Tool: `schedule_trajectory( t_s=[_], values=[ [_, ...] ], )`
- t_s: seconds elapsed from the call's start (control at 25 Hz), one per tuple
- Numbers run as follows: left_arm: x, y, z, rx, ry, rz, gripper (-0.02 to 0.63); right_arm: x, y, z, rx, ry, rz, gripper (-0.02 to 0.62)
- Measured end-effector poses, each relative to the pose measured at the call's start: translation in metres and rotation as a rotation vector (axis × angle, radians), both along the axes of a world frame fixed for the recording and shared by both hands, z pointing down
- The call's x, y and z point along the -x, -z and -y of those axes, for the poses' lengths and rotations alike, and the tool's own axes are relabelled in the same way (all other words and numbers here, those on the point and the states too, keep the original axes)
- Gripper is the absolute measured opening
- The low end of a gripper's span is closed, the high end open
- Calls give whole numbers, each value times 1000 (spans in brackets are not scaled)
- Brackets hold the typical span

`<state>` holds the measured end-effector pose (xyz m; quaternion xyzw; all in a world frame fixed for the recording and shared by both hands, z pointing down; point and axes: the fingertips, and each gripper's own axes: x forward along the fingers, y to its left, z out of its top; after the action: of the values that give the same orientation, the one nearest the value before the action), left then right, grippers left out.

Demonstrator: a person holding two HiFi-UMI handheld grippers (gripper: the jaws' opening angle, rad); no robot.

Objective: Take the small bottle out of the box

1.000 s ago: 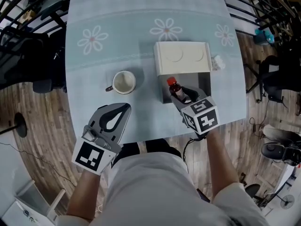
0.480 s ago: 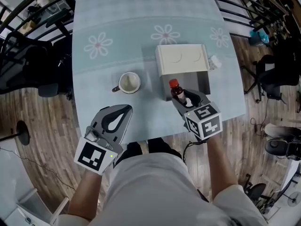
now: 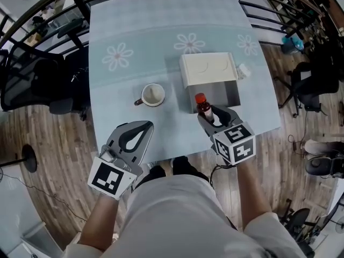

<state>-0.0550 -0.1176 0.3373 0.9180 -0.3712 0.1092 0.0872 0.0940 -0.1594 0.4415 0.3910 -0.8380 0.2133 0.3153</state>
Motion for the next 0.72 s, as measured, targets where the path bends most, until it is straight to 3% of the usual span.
schedule_trajectory(
  t_s=[0.36, 0.72],
  values=[
    [10, 7, -15, -19, -19, 31, 20, 13, 20, -17, -61, -14, 39, 207],
    [16, 24, -22, -51, -30, 14, 20, 20, 37, -28, -108, -25, 63, 207]
  ],
)
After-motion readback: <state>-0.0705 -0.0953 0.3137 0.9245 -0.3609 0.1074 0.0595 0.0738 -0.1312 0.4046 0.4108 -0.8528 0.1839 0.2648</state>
